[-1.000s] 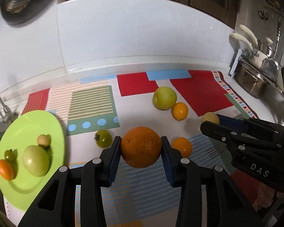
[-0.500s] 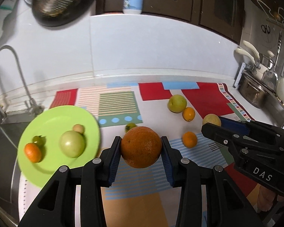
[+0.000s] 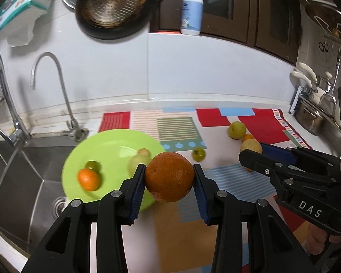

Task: Organize fruits
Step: 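Carry both fruits over the green plate and open both tools to release them, then move both tools back over the fruits on the tablecloth, then grasp a green tomato with the left tool while the right tool grasps an orange, then carry both fruits to the green plate and open both tools to release them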

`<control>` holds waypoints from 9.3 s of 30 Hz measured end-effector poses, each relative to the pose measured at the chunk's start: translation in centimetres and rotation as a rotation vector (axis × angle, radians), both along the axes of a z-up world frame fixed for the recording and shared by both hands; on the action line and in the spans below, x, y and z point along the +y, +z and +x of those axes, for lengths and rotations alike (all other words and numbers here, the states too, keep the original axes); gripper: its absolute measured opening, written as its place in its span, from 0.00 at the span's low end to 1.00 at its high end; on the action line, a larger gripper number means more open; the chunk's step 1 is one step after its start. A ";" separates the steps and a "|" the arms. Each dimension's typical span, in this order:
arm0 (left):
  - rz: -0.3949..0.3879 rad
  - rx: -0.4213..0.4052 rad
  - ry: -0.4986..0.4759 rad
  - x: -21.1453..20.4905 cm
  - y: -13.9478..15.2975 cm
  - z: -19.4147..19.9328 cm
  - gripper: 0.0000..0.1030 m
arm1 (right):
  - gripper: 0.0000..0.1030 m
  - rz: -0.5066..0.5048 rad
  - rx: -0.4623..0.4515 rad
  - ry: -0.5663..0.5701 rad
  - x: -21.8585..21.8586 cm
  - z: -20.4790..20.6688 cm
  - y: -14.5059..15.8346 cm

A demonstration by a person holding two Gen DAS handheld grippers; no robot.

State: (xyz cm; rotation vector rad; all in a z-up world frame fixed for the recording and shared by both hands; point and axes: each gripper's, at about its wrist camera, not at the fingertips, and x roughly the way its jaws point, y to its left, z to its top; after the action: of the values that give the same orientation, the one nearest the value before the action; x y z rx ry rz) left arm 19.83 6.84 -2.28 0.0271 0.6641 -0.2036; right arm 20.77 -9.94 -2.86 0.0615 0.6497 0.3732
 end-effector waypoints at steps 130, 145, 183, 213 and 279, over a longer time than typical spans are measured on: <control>0.090 -0.125 -0.078 -5.0 0.0 2.2 0.98 | 0.72 -0.106 -0.044 -0.333 -6.5 -1.8 0.0; 0.124 0.023 -0.132 -7.1 -5.5 7.1 0.86 | 0.71 -0.089 0.096 -0.343 -7.7 2.2 -5.1; 0.074 0.165 -0.209 -9.4 -8.2 12.0 0.28 | 0.32 -0.030 0.182 -0.262 -7.7 6.2 -7.4; 0.038 0.046 -0.037 -0.8 -2.8 1.4 0.28 | 0.32 -0.013 0.061 -0.070 -0.6 0.0 -1.9; 0.083 -0.051 0.095 7.7 -0.3 0.2 0.73 | 0.62 -0.023 0.004 -0.058 7.3 1.1 -1.1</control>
State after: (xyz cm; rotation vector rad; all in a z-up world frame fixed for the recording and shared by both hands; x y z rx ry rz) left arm 19.99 14.52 -2.54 0.0803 0.6214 -0.0837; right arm 21.85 -2.68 -3.92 0.0589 0.6548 0.3099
